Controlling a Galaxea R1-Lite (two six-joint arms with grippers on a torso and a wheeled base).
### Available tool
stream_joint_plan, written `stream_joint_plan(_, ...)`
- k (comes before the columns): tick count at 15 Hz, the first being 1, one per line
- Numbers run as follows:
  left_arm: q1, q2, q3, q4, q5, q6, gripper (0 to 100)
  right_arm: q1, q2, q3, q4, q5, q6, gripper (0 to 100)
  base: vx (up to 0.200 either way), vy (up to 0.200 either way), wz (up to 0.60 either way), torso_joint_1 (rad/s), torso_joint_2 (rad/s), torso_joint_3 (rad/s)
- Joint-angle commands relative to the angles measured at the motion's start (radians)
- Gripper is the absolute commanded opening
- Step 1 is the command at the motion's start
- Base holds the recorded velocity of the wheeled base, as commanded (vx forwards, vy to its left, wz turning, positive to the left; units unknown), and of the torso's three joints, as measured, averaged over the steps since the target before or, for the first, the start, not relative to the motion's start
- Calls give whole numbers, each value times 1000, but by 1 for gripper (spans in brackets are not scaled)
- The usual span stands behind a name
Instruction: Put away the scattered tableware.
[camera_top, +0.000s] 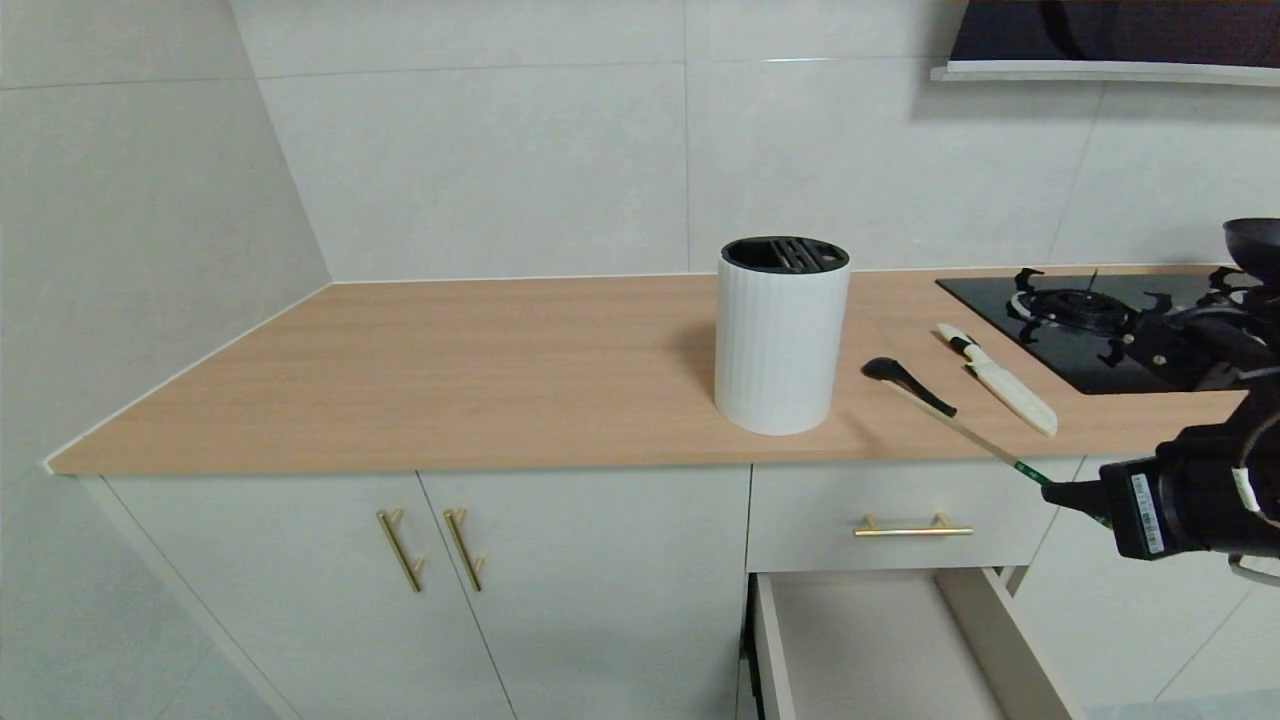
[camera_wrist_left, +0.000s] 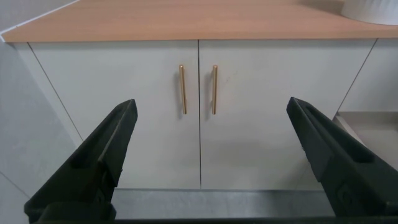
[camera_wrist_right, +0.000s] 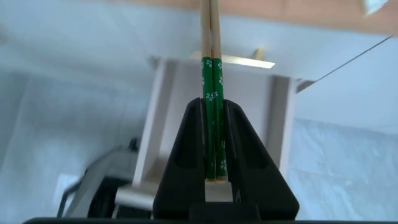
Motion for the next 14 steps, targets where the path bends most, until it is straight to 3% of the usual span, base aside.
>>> stream_joint_plan(1,1,0,0,0,0,0,100,18,-82,38,3,2,-3,0,0,0,0,0,0,0)
stream_joint_plan(14,1,0,-1,0,0,0,100,132,-53,89,-4,9,-7,0,0,0,0,0,0,0)
